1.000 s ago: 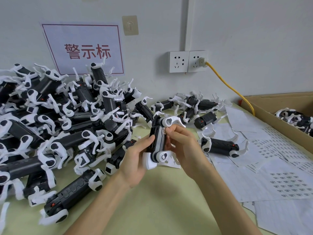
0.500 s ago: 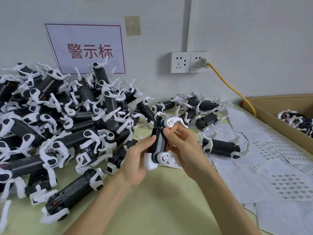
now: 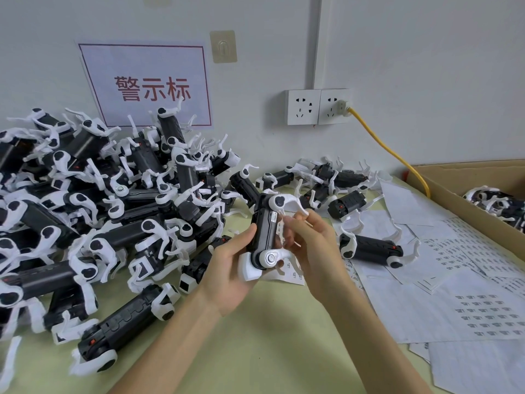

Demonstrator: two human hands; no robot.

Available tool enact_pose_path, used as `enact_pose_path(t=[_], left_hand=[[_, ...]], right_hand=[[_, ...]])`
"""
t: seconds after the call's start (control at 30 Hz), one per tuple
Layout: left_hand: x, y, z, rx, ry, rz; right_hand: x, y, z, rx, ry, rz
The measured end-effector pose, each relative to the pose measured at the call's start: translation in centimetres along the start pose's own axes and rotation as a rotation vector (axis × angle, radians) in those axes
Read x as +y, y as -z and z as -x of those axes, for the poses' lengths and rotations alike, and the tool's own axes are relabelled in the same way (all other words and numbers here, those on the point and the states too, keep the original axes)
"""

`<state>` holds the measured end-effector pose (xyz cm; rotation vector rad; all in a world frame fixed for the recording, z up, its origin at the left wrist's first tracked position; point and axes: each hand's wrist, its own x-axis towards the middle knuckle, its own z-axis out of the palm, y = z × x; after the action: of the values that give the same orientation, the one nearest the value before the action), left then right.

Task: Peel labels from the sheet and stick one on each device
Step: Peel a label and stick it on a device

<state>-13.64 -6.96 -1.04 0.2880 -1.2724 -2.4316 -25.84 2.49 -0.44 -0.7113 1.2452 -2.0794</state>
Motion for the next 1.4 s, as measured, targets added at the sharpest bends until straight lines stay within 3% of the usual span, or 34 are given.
enact_pose_path(t=[0.17, 0.23, 0.47, 0.73, 0.97, 1.1, 1.23, 1.4], left_hand=[[0.1, -0.1, 0.0, 0.059, -0.024, -0.039], [0.1, -0.1, 0.0, 0.084, -0.024, -0.072], [-0.1, -0.5, 0.2, 0.055, 0.000, -0.084], [-0.2, -0.2, 0.2, -0.006, 0.004, -0.097], [-0.3, 0.1, 0.1, 0.030, 0.000, -0.053], [-0.1, -0.2, 0.2, 0.022, 0.051, 0.021], [-0.1, -0.2, 0.0, 0.002, 0.084, 0.040], [1.8, 1.8, 0.4, -0.207, 0.251, 0.046]], right_hand=[[-0.7, 1.2, -0.4, 0.280, 0.056, -0.003], [-1.1, 1.6, -0.5, 0.301, 0.131, 0.073], [-1.0, 1.0, -0.1, -0.086, 0.135, 0.329], [-1.0, 0.9, 0.3, -0.264, 0.018, 0.087], [-0.8, 0.8, 0.3, -0.289, -0.013, 0.054], [-0.8, 1.1, 0.0, -0.191, 0.036, 0.107], [-1.0, 1.1, -0.1, -0.202, 0.146, 0.229], [-0.7, 0.7, 0.4, -0.271, 0.197, 0.415]])
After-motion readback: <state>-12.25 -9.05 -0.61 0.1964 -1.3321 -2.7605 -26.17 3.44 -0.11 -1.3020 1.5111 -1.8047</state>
